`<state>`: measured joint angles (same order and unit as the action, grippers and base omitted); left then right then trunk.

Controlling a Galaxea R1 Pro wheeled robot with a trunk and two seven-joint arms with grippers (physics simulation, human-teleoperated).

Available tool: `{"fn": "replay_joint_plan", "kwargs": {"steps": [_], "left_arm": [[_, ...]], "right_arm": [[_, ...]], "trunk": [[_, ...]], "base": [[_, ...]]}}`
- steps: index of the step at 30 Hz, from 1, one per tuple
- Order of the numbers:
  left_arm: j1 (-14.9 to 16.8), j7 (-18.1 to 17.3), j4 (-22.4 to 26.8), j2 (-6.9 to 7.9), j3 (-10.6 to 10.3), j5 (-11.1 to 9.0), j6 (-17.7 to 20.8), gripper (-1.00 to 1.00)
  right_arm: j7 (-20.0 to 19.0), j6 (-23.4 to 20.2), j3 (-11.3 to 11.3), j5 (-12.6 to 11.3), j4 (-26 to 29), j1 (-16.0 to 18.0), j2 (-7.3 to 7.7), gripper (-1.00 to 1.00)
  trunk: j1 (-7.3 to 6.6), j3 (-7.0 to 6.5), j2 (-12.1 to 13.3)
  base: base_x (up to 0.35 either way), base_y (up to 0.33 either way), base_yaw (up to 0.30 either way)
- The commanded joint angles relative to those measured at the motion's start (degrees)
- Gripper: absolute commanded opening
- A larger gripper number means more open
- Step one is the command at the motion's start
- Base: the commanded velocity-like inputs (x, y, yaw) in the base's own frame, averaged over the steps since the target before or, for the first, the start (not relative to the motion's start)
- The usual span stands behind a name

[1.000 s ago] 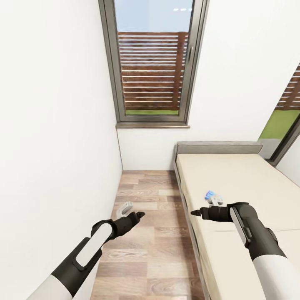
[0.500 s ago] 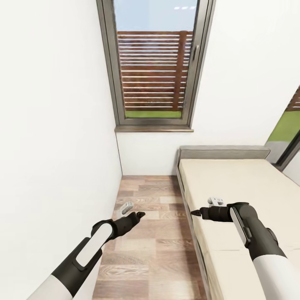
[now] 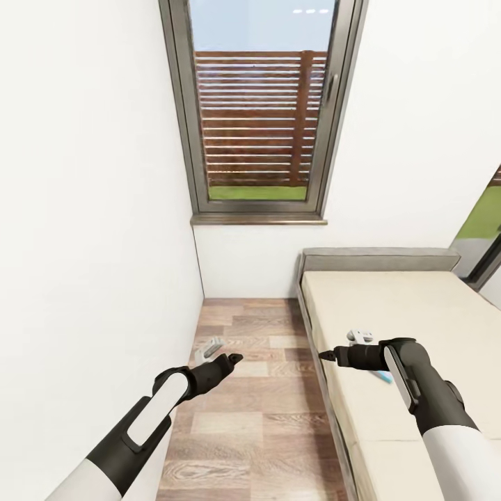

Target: Put all the toys in the child's room - the three board games (two on the bed and one on the table), the two jigsaw puzzles on the table, and the tennis ball on the table - inside the toy box on the table in the child's room.

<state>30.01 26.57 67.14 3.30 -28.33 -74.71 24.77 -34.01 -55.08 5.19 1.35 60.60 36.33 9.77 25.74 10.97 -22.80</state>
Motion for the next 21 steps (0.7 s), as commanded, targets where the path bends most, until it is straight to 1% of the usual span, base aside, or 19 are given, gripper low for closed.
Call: {"fn": "replay_joint_plan", "kwargs": {"steps": [1, 16, 21], "left_arm": [[0.07, 0.49, 0.10, 0.05, -0.13, -0.51, -0.06, 1.00], [0.09, 0.43, 0.10, 0.08, -0.16, -0.52, 0.00, 1.00], [0.11, 0.42, 0.10, 0.11, -0.23, -0.52, 0.01, 1.00]], "right_arm": [[-0.27, -0.29, 0.08, 0.15, 0.04, 0.05, -0.01, 1.00], [-0.27, -0.29, 0.01, 0.14, 0.04, 0.05, -0.01, 1.00], [-0.23, -0.31, -0.03, 0.15, 0.04, 0.05, -0.01, 1.00]], "trunk": [[0.04, 0.12, -0.12], [0.04, 0.12, -0.12], [0.04, 0.12, -0.12]], "base": [[0.071, 0.008, 0.000], [0.031, 0.003, 0.000], [0.128, 0.001, 0.000]]}}
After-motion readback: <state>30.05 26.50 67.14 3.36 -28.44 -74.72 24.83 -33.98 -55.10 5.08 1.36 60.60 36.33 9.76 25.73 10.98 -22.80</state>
